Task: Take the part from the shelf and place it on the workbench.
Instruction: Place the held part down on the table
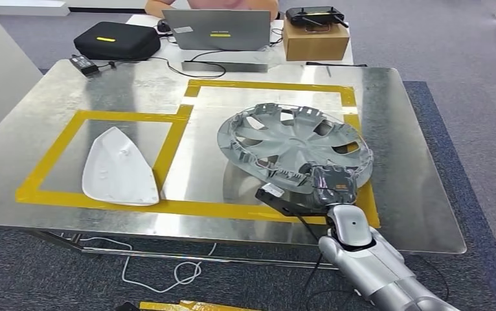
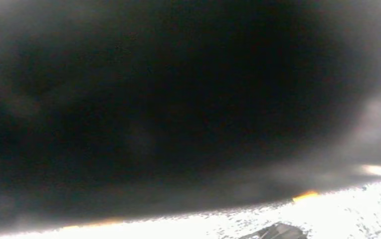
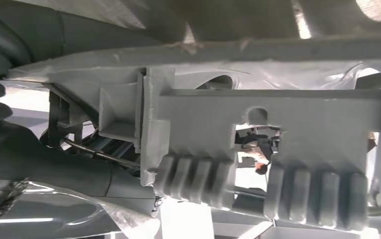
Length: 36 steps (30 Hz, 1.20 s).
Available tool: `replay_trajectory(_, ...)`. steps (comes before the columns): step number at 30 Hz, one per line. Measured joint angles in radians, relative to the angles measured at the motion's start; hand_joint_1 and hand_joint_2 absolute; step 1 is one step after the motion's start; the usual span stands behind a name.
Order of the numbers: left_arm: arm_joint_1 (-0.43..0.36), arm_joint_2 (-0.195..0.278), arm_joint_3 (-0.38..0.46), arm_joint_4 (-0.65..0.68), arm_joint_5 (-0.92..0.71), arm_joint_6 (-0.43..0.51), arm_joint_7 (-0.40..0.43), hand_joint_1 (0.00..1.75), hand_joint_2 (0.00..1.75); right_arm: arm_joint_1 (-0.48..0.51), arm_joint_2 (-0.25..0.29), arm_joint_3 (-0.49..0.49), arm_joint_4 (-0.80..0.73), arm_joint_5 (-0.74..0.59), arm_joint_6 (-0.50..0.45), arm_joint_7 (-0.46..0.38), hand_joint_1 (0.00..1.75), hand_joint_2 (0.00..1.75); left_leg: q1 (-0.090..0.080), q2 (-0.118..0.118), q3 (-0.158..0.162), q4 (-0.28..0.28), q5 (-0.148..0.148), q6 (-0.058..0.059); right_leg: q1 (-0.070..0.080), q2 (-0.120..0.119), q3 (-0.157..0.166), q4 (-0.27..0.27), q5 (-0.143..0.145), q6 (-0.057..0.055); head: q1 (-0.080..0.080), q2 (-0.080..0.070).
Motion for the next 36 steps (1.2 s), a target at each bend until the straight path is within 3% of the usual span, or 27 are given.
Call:
replay_trajectory(8, 0.001, 0.004, 0.005, 0.0, 0.013, 0.004, 0.009, 0.0, 0.0, 0.005, 0.0, -0.002, 0.001, 0.016, -0.009, -0.012, 1.75, 1.75, 0.0, 0.0, 0.0, 0.0, 0.0, 0.0, 0.0, 0.0, 0.0, 0.0, 0.0, 0.0, 0.0, 0.0)
replay_trajectory(12, 0.002, 0.007, 0.006, 0.0, 0.015, 0.003, 0.009, 0.0, 0.0, 0.006, 0.0, -0.002, 0.0, 0.019, -0.009, -0.017, 0.0, 0.0, 0.0, 0.0, 0.0, 0.0, 0.0, 0.0, 0.0, 0.0, 0.0, 0.0, 0.0, 0.0, 0.0, 0.0)
replay_trajectory(13, 0.002, 0.007, 0.006, 0.0, 0.016, 0.002, 0.009, 0.0, 0.44, 0.007, 0.0, -0.002, 0.0, 0.02, -0.008, -0.019, 0.0, 0.0, 0.0, 0.0, 0.0, 0.0, 0.0, 0.0, 0.0, 0.0, 0.0, 0.0, 0.0, 0.0, 0.0, 0.0)
replay_trajectory(16, 0.004, 0.008, 0.007, 0.0, 0.02, 0.0, 0.009, 0.0, 0.44, 0.012, 0.0, -0.001, 0.0, 0.02, -0.007, -0.024, 0.0, 0.0, 0.0, 0.0, 0.0, 0.0, 0.0, 0.0, 0.0, 0.0, 0.0, 0.0, 0.0, 0.0, 0.0, 0.0)
replay_trajectory(17, 0.005, 0.008, 0.008, 0.0, 0.021, -0.001, 0.008, 0.0, 0.0, 0.014, 0.0, 0.0, 0.0, 0.02, -0.007, -0.024, 0.0, 0.0, 0.0, 0.0, 0.0, 0.0, 0.0, 0.0, 0.0, 0.0, 0.0, 0.0, 0.0, 0.0, 0.0, 0.0)
replay_trajectory(36, 0.005, 0.014, 0.022, 0.0, 0.018, 0.016, 0.011, 0.0, 0.0, 0.046, 0.0, -0.002, -0.088, 0.002, -0.007, -0.042, 0.0, 0.0, 0.0, 0.0, -0.001, 0.0, 0.0, 0.0, 0.0, 0.001, -0.001, 0.0, 0.0, 0.0, 0.0, 0.0)
